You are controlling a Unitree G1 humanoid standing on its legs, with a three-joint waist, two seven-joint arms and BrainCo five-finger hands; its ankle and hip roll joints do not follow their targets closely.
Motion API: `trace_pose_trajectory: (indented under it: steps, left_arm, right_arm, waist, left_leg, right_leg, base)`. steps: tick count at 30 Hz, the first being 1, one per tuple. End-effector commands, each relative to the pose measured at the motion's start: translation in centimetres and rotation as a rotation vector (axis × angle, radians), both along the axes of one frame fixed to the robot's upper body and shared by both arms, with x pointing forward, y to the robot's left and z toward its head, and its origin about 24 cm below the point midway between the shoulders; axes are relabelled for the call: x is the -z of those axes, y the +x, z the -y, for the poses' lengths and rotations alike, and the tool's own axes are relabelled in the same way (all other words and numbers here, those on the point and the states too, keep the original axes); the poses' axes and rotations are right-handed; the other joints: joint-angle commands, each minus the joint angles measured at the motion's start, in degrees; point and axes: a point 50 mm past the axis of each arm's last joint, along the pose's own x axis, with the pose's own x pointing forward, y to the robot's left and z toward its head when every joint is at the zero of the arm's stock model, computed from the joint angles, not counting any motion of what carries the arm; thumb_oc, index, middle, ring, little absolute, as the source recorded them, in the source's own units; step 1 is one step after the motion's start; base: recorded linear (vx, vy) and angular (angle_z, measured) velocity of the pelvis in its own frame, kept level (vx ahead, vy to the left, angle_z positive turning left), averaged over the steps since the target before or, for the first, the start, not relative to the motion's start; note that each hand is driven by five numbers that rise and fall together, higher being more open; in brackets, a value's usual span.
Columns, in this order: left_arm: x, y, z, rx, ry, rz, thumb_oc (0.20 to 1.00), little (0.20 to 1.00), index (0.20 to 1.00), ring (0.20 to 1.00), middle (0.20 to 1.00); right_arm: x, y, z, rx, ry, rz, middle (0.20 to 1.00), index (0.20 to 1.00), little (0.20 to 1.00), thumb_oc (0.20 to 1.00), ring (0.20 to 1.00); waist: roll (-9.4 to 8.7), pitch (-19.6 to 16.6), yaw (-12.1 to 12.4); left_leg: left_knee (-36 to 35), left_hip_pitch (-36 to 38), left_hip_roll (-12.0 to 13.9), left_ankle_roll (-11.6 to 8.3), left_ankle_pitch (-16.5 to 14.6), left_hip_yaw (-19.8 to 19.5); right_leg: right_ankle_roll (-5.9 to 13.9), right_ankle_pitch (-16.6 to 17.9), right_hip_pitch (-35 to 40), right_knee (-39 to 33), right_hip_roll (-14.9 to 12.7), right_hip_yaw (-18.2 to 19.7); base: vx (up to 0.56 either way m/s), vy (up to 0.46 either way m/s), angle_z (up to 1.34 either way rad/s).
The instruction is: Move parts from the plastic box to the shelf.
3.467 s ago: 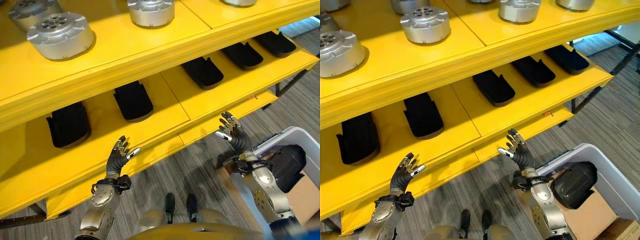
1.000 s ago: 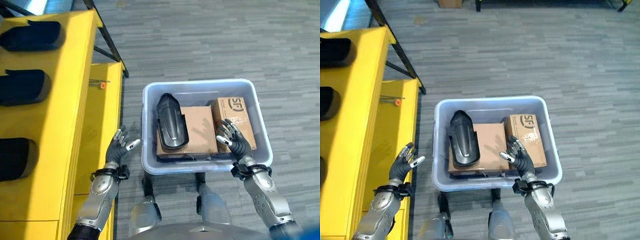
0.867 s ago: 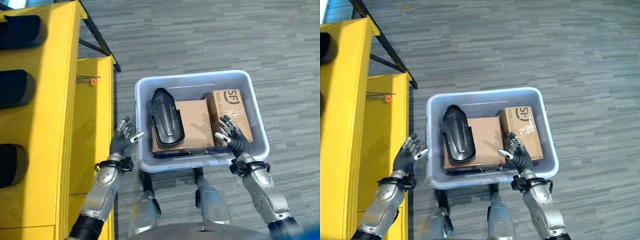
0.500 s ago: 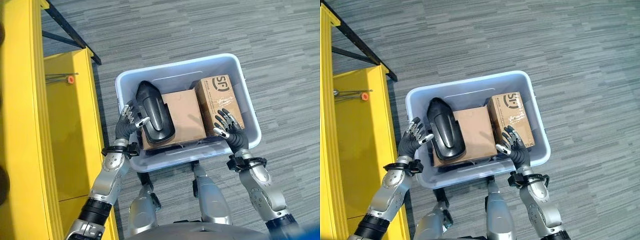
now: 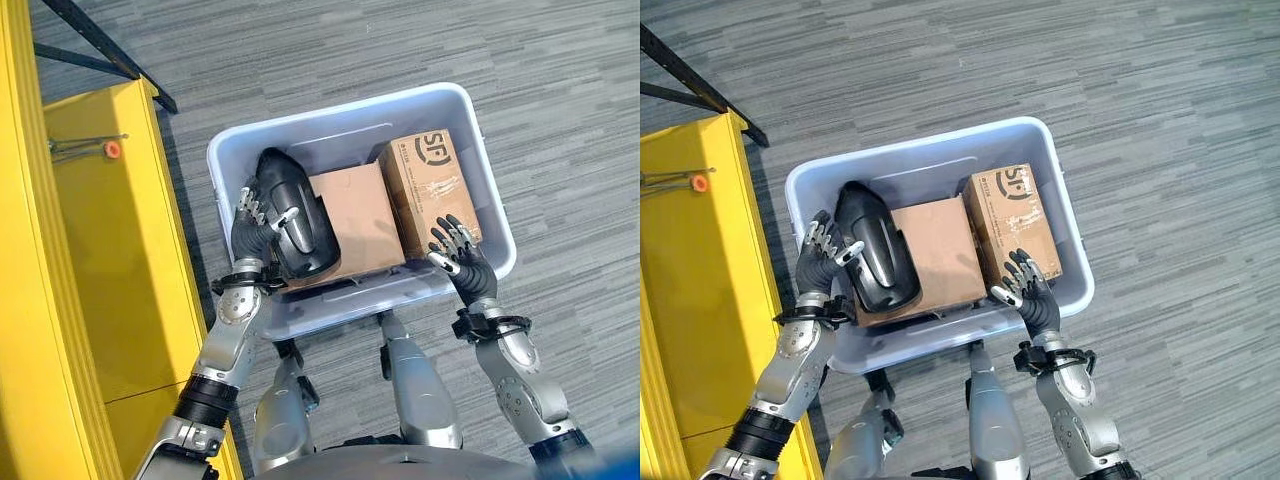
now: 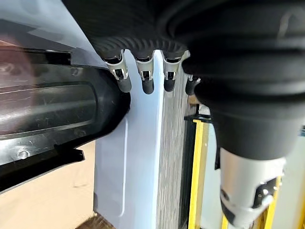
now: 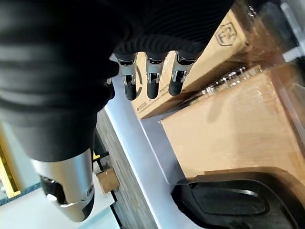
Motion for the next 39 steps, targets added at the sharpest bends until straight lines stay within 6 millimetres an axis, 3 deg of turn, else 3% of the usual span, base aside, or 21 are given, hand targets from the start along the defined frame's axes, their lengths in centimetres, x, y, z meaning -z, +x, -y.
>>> trace_pose_trajectory:
  steps: [1, 19, 39]
  left_arm:
    - [-1.3, 0.4, -1.3, -0.097, 0.06, 0.084, 1.0, 1.0, 1.0, 1.0, 1.0]
    - [-1.8, 1.0, -1.9, -0.428, 0.193, 0.126, 1.0, 1.0, 1.0, 1.0, 1.0]
    - [-1.9, 1.3, -1.2, -0.509, 0.191, 0.14, 1.0, 1.0, 1.0, 1.0, 1.0]
  right_arm:
    - [-2.1, -1.1, 0.4, 0.019, 0.047, 0.112, 1.0, 1.0, 1.0, 1.0, 1.0]
    - [-3.1, -1.2, -1.0, 0.006, 0.115, 0.154, 1.0, 1.0, 1.0, 1.0, 1.0]
    - [-3.8, -0.9, -1.4, 0.011, 0.107, 0.197, 1.0, 1.0, 1.0, 1.0, 1.0]
  waist:
    - [-2.33, -1.39, 0.08]
    - [-4.57, 0.16, -0.52]
    - [-5.28, 1.3, -0.37]
  left_leg:
    - [2.87, -0.65, 5.44, -3.59, 2.07, -2.4]
    - [1.54, -2.18, 6.82, -4.46, 4.07, -1.98]
    - [0.97, -4.57, 6.82, -4.58, 5.15, -3.41]
  right_leg:
    - [4.57, -4.7, -2.79, 6.3, -4.12, -3.25]
    - [4.05, -4.23, -5.84, 6.54, -2.26, -2.71]
    - [3.71, -3.94, -7.64, 6.4, -2.01, -3.16]
  base:
    - [-0.01, -0.027, -0.08]
    - [0.0, -0.016, -0.03]
    - [0.0, 0.0, 0.0]
